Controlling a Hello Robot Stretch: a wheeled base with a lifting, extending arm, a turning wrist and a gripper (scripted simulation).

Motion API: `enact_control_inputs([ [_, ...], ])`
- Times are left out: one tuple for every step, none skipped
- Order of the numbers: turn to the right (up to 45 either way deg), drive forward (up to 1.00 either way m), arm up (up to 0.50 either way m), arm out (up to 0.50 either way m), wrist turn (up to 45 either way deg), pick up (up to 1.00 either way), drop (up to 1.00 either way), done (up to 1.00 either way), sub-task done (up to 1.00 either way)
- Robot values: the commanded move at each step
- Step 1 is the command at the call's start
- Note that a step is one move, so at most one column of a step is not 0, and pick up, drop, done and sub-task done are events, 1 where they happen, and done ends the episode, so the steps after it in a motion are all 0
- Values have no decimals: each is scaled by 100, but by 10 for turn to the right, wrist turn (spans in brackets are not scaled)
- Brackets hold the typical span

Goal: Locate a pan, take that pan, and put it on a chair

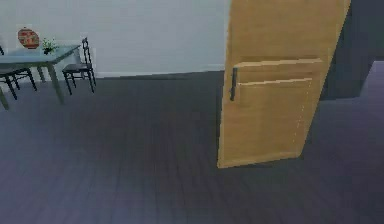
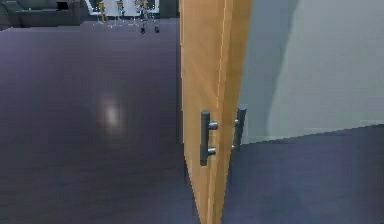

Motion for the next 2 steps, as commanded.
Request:
enact_control_inputs([
  [300, 0, 0, 0, 0, 0, 0, 0, 0],
  [0, 50, 0, 0, 0, 0, 0, 0, 0],
])
